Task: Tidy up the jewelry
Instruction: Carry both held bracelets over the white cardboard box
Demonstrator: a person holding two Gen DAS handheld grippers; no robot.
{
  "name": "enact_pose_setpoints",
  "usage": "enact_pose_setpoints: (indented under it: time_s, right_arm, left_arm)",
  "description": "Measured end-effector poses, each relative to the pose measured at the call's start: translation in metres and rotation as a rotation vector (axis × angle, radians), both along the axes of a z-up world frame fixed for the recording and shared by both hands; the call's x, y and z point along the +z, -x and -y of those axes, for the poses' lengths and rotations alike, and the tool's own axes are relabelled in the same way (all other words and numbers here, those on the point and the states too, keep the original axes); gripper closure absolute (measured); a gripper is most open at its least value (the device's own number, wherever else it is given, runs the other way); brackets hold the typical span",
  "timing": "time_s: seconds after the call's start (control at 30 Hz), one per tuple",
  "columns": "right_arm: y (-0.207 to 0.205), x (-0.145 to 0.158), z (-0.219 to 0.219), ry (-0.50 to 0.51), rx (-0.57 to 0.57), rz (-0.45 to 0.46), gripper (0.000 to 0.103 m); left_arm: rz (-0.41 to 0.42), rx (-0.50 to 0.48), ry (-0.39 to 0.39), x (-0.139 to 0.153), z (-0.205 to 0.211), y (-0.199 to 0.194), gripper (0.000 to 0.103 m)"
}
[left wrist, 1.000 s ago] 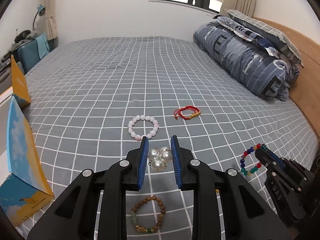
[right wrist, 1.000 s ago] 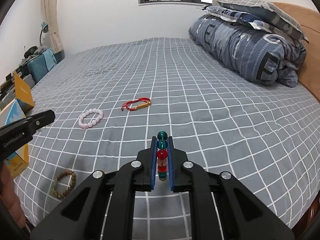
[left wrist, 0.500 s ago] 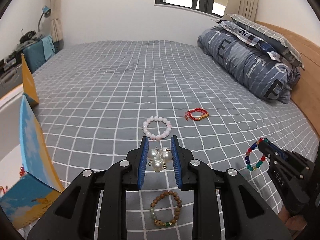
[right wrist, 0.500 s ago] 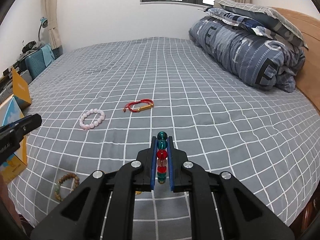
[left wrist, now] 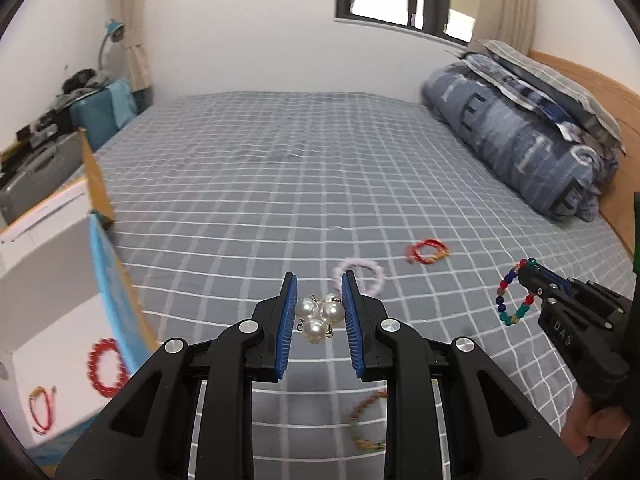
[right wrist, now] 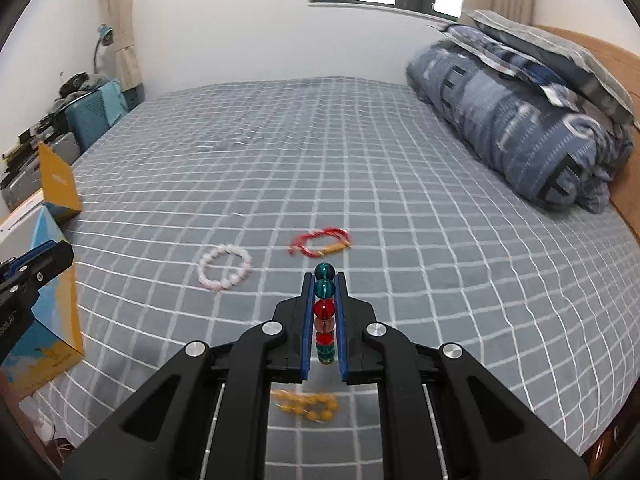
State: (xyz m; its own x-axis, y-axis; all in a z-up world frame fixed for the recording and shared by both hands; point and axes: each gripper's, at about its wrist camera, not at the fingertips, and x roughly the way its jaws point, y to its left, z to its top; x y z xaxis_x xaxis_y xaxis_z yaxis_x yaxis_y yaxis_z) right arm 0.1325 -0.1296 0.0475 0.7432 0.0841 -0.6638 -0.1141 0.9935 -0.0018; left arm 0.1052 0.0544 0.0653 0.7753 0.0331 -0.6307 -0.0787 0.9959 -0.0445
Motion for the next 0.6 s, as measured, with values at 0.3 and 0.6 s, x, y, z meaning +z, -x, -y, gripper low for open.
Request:
enact_pose_setpoints:
  time_s: [0.3, 0.6]
  right_arm:
    - [-0.011, 0.032, -0.074, -0.029, 0.148, 0.001, 0.094]
    - [-0.009, 0.046, -0.171, -0.025, 0.294, 0.016, 0.094]
  left_arm:
    - [0.011, 0.156, -0.011, 0.032, -0.076, 0.026, 0.08]
    - [-0.017, 0.37, 0.028, 0.039, -0.177, 0.063, 0.08]
